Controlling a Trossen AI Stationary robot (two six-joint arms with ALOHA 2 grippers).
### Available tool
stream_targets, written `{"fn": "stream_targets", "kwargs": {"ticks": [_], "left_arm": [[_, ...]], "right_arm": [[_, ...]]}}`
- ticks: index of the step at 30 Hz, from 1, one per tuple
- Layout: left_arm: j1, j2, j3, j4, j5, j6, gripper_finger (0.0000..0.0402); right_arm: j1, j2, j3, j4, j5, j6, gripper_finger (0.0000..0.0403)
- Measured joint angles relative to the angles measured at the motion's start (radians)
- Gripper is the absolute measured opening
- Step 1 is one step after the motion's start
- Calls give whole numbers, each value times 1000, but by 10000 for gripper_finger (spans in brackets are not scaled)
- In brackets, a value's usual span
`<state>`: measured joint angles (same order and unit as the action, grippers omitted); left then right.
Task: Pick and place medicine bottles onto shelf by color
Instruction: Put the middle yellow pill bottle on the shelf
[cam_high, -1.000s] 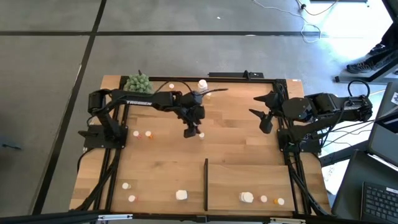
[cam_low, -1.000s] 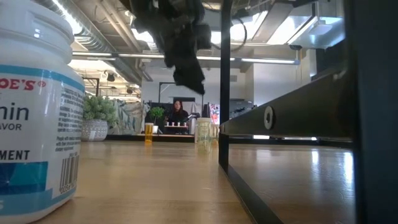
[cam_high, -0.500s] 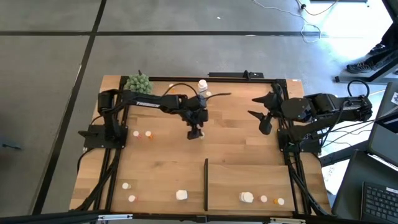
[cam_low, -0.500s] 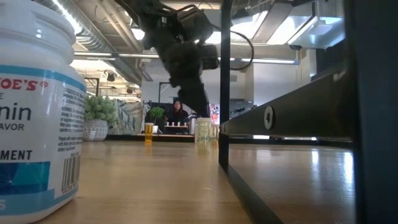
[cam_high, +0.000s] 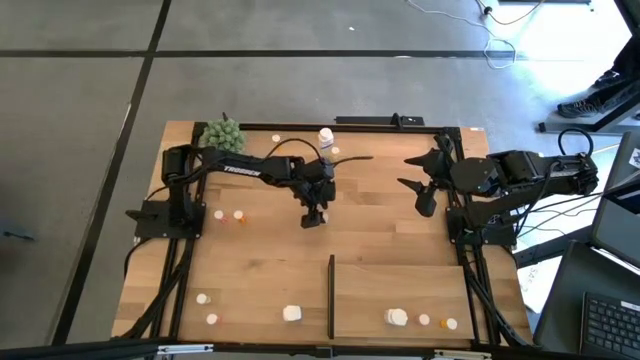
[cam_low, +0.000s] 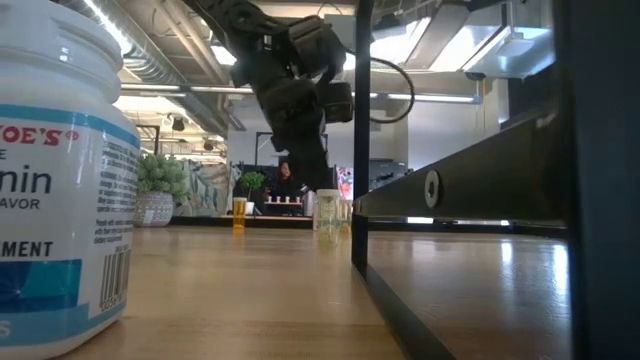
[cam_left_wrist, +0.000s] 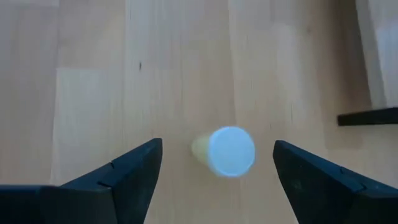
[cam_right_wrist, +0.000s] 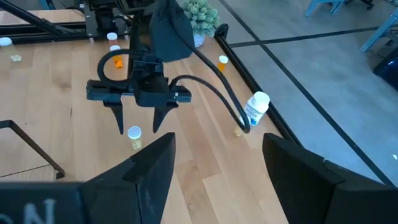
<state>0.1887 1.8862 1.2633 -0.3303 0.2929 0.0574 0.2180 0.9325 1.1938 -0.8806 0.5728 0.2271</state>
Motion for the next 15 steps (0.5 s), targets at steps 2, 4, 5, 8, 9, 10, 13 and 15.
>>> {"fn": "stream_targets", "kwargs": {"ticks": [2,4,5,8,9,10,13,15], "left_arm": [[-3,9,-4,-14,-6,0,302],[-7,16,-3,0,-12,2,302],[-10,25,1,20,-15,2,302],[-15,31,-5,-4,-19,-2,302],[-16,31,-4,7,-21,-2,302],[-17,30,-3,13,-20,-3,302],[-21,28,-3,11,-30,-2,302],[-21,28,-3,10,-34,-2,302]], "right_arm": [[0,1,0,0,0,0,243],[0,1,0,0,0,0,243],[0,1,0,0,0,0,243],[0,1,0,0,0,0,243],[0,1,0,0,0,0,243],[0,2,0,0,0,0,243],[0,2,0,0,0,0,243],[0,2,0,0,0,0,243]]}}
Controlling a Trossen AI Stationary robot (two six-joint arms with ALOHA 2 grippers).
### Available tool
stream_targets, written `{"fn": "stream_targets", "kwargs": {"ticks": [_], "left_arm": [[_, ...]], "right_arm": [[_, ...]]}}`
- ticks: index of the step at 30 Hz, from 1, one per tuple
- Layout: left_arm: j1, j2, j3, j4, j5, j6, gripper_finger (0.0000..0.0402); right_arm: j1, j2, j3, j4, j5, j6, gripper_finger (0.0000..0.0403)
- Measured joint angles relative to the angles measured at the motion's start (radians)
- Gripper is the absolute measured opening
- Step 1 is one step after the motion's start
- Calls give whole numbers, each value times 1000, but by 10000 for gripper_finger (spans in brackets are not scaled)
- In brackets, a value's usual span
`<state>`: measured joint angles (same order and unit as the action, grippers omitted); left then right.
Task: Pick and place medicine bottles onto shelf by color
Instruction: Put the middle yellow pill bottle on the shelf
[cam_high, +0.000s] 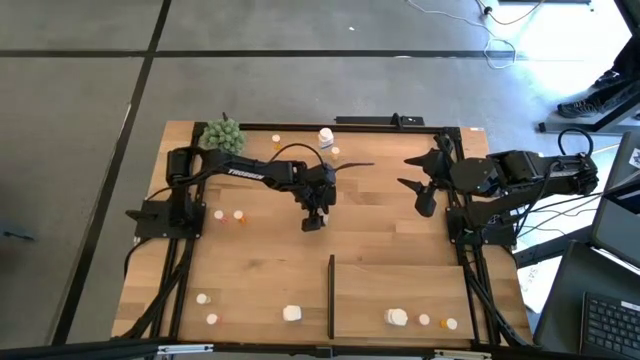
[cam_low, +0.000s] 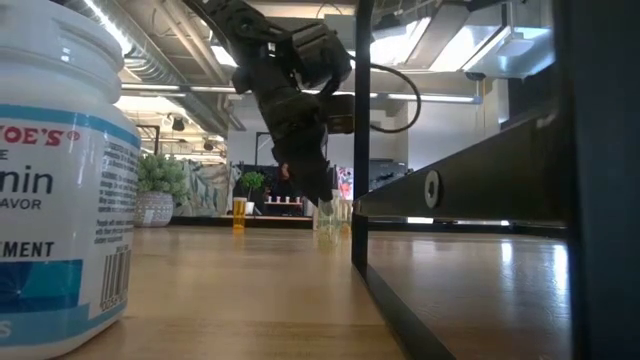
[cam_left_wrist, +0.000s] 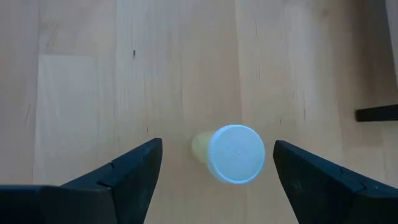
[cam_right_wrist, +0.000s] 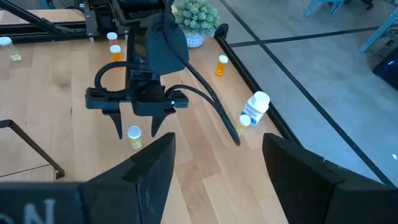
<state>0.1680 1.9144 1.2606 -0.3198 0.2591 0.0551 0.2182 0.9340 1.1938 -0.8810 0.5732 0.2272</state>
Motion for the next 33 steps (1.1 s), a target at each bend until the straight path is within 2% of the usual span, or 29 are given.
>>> {"fn": "stream_targets", "kwargs": {"ticks": [8,12,23,33], "left_arm": [[-1,0,0,9,-38,1,301],[-3,0,0,8,-38,1,285],[-29,0,0,7,-118,0,185],[-34,-13,1,-24,-107,-22,91]], "right_arm": [[0,0,0,0,0,0,243],[0,0,0,0,0,0,243],[0,0,0,0,0,0,243],[0,0,0,0,0,0,243]]}}
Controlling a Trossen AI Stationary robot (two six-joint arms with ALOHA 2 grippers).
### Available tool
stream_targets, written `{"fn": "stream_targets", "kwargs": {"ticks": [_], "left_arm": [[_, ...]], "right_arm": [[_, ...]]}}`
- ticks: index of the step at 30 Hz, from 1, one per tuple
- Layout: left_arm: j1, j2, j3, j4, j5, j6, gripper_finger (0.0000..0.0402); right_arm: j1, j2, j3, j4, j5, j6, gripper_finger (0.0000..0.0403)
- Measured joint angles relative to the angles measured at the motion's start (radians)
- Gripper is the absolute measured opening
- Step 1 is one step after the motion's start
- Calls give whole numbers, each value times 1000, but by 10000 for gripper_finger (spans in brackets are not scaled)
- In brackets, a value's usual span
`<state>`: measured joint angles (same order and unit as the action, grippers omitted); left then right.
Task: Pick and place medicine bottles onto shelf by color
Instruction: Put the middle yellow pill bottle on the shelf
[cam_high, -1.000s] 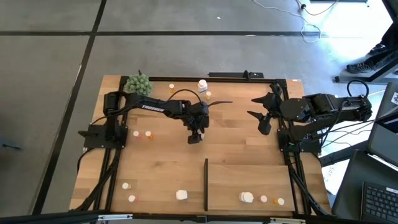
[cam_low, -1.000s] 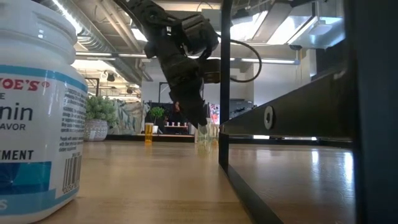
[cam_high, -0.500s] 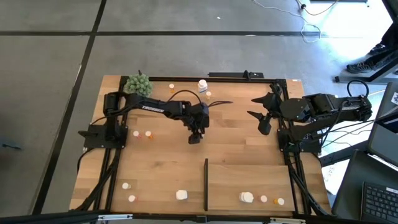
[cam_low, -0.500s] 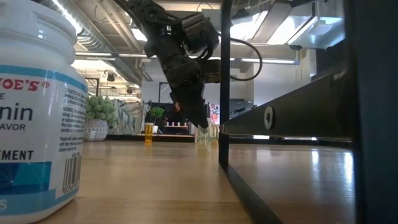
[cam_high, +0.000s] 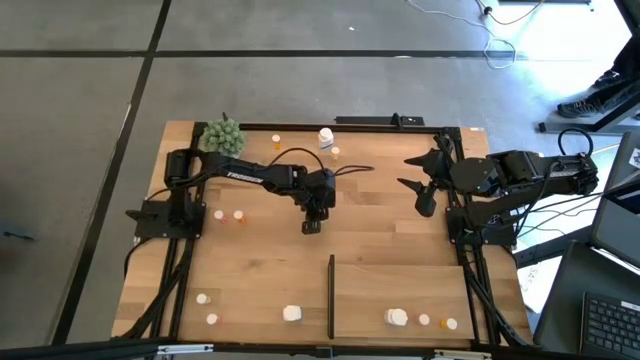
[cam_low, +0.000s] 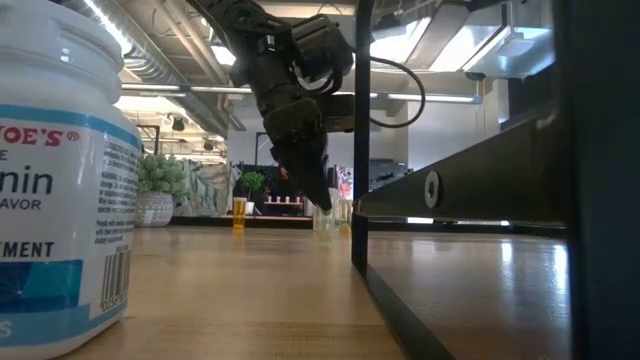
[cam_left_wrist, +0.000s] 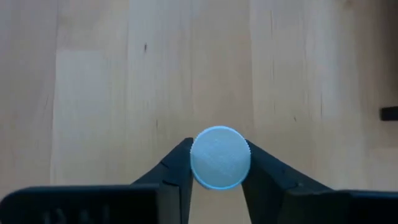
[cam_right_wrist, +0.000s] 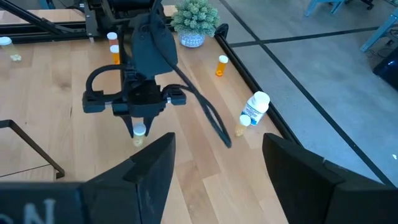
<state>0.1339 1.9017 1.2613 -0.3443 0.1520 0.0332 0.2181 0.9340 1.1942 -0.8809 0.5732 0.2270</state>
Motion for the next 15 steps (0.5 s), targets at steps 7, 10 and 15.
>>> {"fn": "stream_targets", "kwargs": {"ticks": [7,10,15], "left_arm": [[35,-31,3,-3,50,-86,87],[50,-77,1,-37,45,-106,87],[65,-178,5,-43,11,-142,87]], "right_arm": [[0,0,0,0,0,0,243],[0,-1,1,0,0,0,243],[0,-1,1,0,0,0,243]]}}
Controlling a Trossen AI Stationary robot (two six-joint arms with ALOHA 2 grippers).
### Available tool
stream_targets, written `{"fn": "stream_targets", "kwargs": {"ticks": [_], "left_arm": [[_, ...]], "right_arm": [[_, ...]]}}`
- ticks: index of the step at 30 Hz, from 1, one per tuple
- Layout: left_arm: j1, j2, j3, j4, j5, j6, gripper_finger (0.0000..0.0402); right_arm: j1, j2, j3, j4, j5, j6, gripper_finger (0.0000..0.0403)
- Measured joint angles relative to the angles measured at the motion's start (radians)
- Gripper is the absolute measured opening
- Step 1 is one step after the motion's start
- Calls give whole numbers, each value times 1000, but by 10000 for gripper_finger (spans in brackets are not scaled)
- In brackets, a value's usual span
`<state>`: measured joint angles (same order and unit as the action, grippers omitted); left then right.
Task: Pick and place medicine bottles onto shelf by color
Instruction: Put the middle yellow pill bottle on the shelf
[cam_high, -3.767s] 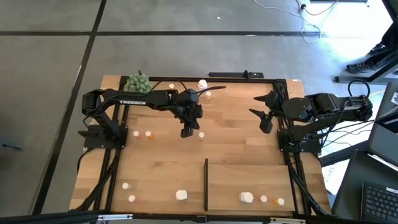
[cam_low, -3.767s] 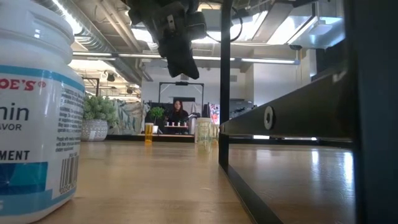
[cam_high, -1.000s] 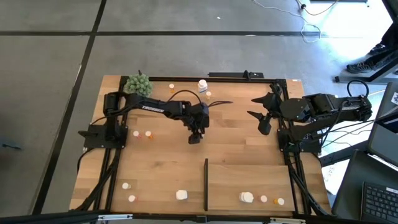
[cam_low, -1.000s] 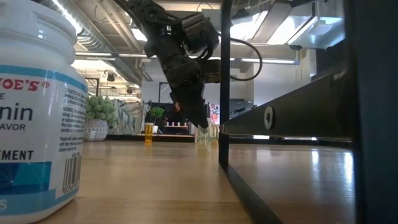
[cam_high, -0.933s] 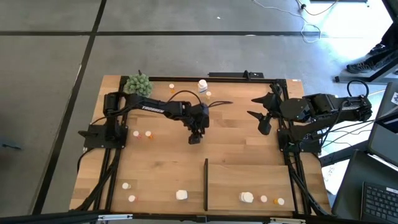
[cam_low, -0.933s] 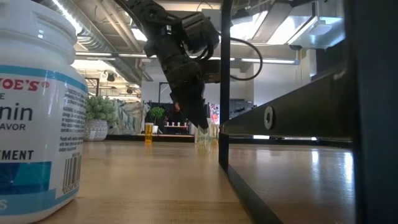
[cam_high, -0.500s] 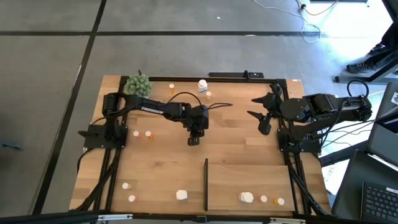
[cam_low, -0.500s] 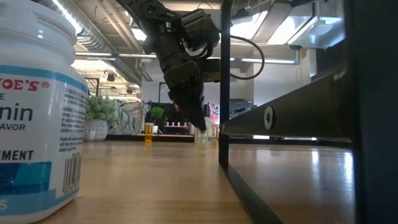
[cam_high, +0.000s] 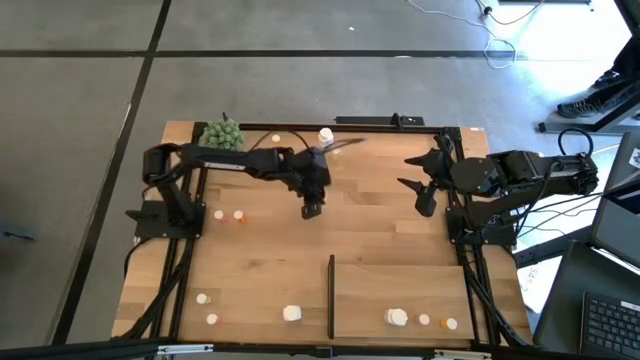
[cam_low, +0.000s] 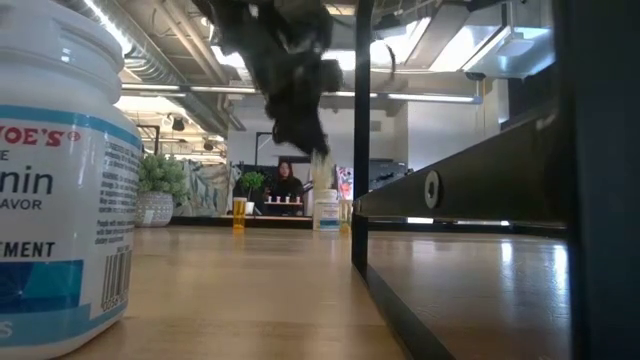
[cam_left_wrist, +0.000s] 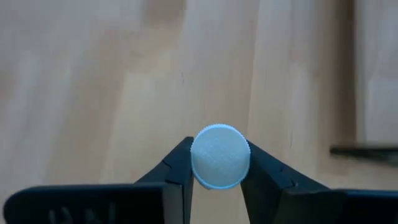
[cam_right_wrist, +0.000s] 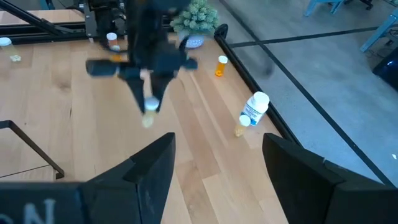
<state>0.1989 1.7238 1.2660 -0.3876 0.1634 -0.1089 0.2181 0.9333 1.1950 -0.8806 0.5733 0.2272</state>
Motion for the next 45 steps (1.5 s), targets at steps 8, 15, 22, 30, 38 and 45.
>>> {"fn": "stream_targets", "kwargs": {"ticks": [8,15,22,30,38,45], "left_arm": [[-27,-102,154,-268,-135,-91,88],[-122,-104,335,-350,-253,-190,88],[-259,-104,412,-304,-378,-305,88],[-407,-81,413,-258,-496,-352,88],[-503,-44,484,-251,-526,-330,88],[-544,-17,627,-286,-530,-229,88]], "right_arm": [[0,0,0,0,0,0,243],[0,0,0,0,0,0,243],[0,0,0,0,0,0,243],[3,0,0,-4,-173,4,243],[12,-3,0,150,-600,-50,243],[129,-9,0,188,-706,-48,243]]}}
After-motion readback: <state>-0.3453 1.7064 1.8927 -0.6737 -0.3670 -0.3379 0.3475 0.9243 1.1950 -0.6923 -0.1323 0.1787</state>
